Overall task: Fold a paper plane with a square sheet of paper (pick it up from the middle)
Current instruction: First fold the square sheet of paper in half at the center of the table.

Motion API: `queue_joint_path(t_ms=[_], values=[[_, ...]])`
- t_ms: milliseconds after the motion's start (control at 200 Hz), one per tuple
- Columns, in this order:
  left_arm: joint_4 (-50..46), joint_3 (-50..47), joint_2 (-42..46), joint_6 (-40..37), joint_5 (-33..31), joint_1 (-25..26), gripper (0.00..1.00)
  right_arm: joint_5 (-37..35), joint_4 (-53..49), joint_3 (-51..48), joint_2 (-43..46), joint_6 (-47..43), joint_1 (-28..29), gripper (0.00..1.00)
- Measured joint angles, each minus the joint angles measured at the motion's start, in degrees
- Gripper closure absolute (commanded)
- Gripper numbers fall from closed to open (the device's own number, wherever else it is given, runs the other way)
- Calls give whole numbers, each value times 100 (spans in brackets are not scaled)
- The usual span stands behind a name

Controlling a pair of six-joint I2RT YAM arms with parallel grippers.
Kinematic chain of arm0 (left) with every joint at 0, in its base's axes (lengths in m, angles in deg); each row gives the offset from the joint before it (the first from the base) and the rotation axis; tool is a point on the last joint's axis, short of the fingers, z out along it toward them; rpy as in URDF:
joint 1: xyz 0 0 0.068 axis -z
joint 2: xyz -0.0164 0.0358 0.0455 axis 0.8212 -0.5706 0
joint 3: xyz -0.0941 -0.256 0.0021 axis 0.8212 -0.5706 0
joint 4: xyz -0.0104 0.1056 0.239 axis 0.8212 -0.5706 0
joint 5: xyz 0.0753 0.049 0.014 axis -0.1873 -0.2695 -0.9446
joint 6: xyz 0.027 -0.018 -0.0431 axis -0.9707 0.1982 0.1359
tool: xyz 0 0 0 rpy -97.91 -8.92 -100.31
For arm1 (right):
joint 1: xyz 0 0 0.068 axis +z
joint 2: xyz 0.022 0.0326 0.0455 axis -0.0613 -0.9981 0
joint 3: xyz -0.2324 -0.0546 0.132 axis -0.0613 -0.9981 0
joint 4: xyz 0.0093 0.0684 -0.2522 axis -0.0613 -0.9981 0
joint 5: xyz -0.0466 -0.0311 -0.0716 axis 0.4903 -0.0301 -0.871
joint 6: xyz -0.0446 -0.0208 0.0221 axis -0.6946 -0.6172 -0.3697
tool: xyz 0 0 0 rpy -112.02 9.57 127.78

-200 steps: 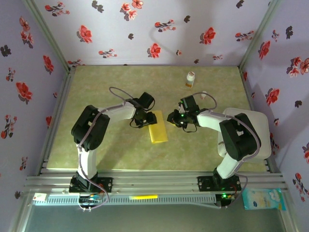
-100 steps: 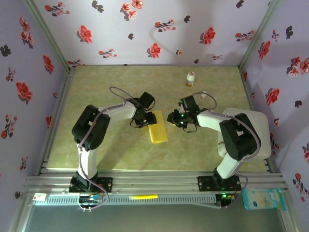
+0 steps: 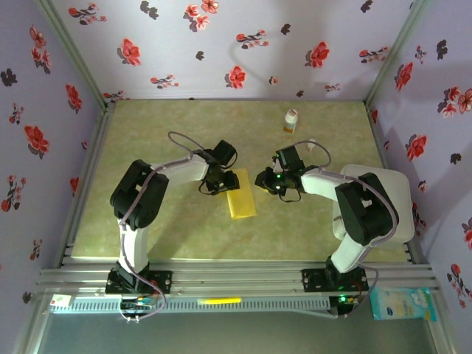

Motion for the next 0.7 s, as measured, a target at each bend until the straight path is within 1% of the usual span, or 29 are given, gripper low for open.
queue_joint_path(t_ms=[700], values=[[-153,151,-101,-31,2,11,47,61,0,0,0,2,0,75]])
